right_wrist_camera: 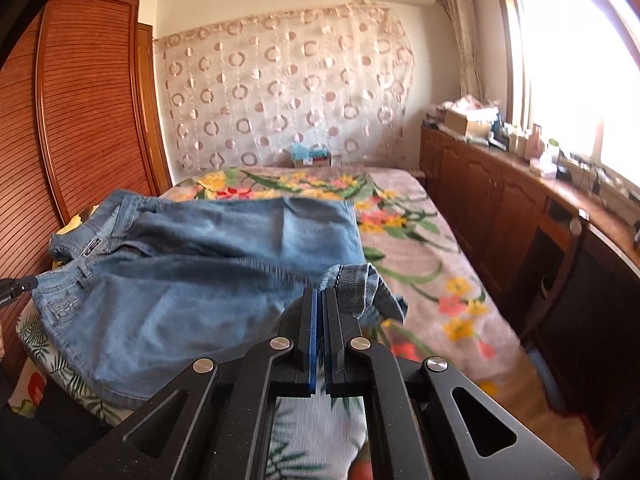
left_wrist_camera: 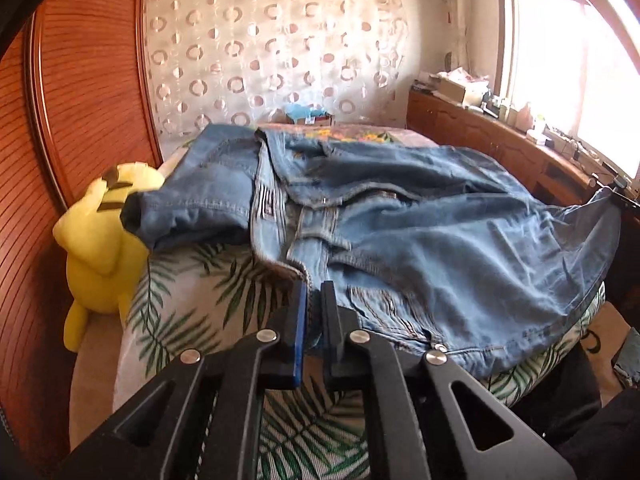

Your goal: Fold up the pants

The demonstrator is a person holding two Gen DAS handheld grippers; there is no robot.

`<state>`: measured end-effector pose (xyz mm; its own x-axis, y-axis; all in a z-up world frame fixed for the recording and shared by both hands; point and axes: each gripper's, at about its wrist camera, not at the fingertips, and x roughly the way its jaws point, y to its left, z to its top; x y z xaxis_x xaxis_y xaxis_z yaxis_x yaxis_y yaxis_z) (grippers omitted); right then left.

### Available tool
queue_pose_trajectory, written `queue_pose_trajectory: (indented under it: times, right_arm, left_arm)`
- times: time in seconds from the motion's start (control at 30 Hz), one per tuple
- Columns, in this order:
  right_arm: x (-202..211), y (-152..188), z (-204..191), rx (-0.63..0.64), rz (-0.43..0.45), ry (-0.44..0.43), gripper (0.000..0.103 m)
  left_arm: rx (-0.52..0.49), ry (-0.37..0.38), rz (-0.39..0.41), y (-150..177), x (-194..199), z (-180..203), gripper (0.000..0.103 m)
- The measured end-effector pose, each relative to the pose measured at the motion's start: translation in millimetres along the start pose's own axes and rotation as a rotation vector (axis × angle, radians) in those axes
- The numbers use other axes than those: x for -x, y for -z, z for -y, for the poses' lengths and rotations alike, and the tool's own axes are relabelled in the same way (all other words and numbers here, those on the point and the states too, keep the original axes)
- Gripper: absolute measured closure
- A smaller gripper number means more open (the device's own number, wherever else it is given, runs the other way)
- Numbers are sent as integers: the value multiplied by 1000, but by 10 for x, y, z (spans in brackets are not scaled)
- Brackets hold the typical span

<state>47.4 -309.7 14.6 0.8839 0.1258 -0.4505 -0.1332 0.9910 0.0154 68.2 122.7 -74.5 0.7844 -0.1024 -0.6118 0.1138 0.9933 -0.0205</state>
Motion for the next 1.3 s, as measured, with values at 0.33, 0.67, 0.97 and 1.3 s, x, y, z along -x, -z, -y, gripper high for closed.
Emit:
queue_pose_trajectory:
  times: [0.33,0.67,0.97,1.3]
  right_arm:
    - [-448,-350,-123,69,87,30,101]
    - [-979,-297,-243,105,72,51,101]
    - [-1338,-625,-245,95,81,70,102]
    - [-1657,-1003,-277,115,125,84,102]
  left_arm:
    - [-31,-22,72,-497,-25,-17,97]
    - [-65,-20,71,-819,-346,8,98]
    - [-67,-32,86,-1127,-535,-82,98]
    - [-85,-48,117,-1625,-761,-190,98]
